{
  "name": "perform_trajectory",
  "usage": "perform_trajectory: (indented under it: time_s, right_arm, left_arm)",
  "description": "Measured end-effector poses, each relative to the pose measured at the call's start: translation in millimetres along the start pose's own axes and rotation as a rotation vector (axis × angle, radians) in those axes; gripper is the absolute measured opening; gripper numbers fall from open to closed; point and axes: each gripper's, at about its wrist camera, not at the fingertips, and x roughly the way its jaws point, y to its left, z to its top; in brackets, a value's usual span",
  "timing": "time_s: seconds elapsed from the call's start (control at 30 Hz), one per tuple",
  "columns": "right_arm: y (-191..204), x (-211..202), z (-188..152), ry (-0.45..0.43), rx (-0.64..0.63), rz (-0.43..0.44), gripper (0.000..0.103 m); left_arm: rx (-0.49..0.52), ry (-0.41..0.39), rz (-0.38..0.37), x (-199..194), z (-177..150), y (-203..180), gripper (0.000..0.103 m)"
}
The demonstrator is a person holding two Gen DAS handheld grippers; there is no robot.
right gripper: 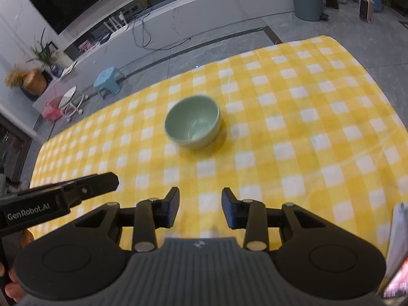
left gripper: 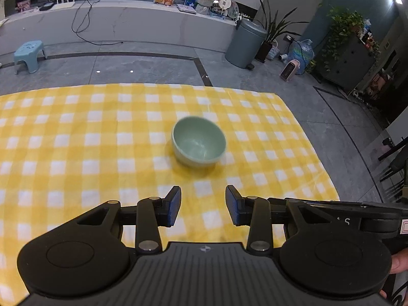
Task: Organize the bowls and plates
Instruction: 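Open both tools and move them to the pale green bowl, then close both tools on the green bowl rim and lift it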
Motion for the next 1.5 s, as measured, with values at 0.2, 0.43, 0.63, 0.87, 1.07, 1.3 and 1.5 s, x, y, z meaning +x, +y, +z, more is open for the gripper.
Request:
perform_trajectory:
  time_s: [0.2, 0.43, 0.63, 0.87, 1.07, 1.3, 1.5]
  right_arm:
    - [0.5, 36.1, 41.1, -0.007, -0.004, -0.044, 0.035]
    - [-2.7, 86.0, 66.8, 0.035, 0.034, -0.071, 0.03]
    - [-6.3, 114.4, 77.4, 0.061, 0.037, -0.091, 0.027]
    - [-6.4, 134.1, 85.2, 0.084, 0.05, -0.092, 0.02]
    - [-6.7, 146.5, 88.2, 0.093, 0.062, -0.1, 0.017]
    - [-10.2, 150.9, 88.3, 0.102, 0.08, -0.112, 0.008]
    - [-9.6, 149.2, 86.4, 0.12, 0.108, -0.117, 0.007]
  left_arm:
    - [-0.012, 0.02, 0.04, 43.0, 29.8, 9.4, 0.044]
    - [-0.061, 0.052, 0.072, 85.4, 46.1, 25.4, 0.044]
    - [-0.06, 0.087, 0.094, 110.8, 51.5, 30.3, 0.043]
    - [-0.084, 0.102, 0.1, 127.9, 57.0, 34.9, 0.031]
    - [-0.084, 0.127, 0.111, 139.6, 58.5, 35.5, 0.02]
    - [-0.057, 0.137, 0.143, 144.5, 57.9, 33.9, 0.009]
    - [-0.054, 0.148, 0.171, 139.0, 56.6, 29.8, 0.008]
